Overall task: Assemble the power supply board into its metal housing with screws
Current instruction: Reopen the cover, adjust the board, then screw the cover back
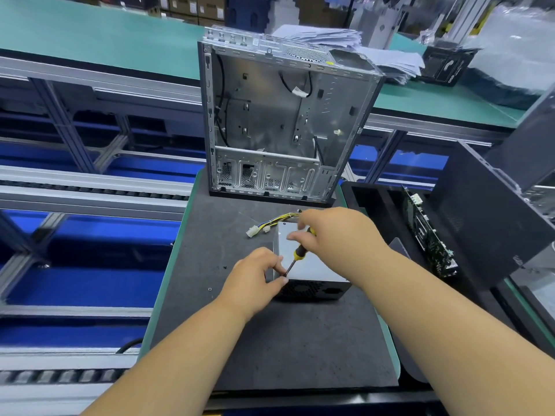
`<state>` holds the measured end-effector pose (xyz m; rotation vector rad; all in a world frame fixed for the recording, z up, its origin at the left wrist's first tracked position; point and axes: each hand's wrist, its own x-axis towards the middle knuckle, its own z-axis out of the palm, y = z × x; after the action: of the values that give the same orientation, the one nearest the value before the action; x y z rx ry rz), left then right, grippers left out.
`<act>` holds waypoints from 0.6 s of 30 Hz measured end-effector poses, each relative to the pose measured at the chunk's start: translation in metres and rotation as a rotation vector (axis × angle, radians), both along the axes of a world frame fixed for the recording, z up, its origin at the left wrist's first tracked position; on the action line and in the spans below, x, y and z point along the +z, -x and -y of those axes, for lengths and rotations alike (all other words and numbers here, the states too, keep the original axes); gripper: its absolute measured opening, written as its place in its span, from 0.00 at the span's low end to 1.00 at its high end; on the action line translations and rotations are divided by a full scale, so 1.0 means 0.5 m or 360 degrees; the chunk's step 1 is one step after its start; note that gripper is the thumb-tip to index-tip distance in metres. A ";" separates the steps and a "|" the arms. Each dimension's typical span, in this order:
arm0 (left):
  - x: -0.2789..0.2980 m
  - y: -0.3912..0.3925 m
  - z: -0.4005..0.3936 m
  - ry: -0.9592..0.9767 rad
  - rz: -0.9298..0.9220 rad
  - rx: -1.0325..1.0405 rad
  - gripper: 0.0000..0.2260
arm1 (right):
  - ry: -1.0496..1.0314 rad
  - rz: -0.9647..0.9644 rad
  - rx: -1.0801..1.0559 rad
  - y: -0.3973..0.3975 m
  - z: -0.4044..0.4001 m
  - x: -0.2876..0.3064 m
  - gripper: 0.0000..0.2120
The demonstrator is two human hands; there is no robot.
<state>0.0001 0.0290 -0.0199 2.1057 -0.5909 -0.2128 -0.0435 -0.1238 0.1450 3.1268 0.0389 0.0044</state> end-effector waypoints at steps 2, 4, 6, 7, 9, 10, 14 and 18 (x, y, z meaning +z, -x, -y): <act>-0.003 0.000 0.000 0.0021 0.0014 -0.0007 0.09 | 0.0086 -0.0002 -0.0050 0.004 -0.003 -0.008 0.21; -0.005 0.000 -0.001 0.0029 0.0023 0.0000 0.09 | -0.0098 0.0027 -0.0023 0.009 -0.001 -0.011 0.16; -0.007 0.000 -0.001 0.0029 0.0025 -0.0004 0.10 | -0.0232 -0.0013 0.0070 0.012 -0.003 -0.006 0.13; -0.007 -0.001 -0.001 0.0028 0.0026 -0.0013 0.10 | -0.0258 -0.0012 0.0118 0.012 -0.002 -0.004 0.16; -0.008 -0.001 -0.001 0.0031 0.0027 -0.0028 0.10 | -0.0252 0.0036 0.0146 0.009 -0.003 0.001 0.17; -0.009 -0.002 -0.001 0.0034 0.0028 -0.0032 0.10 | -0.0210 0.0054 0.0141 0.008 -0.003 0.001 0.15; -0.009 0.000 -0.003 0.0042 0.0028 -0.0025 0.12 | 0.0066 0.0055 -0.0011 0.002 0.000 -0.001 0.17; -0.009 0.001 -0.003 0.0055 0.0023 -0.0023 0.12 | 0.0072 0.0093 -0.0092 0.009 -0.009 -0.012 0.20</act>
<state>-0.0002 0.0306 -0.0244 2.0715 -0.6147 -0.1943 -0.0478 -0.1194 0.1388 3.0791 -0.0514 0.0931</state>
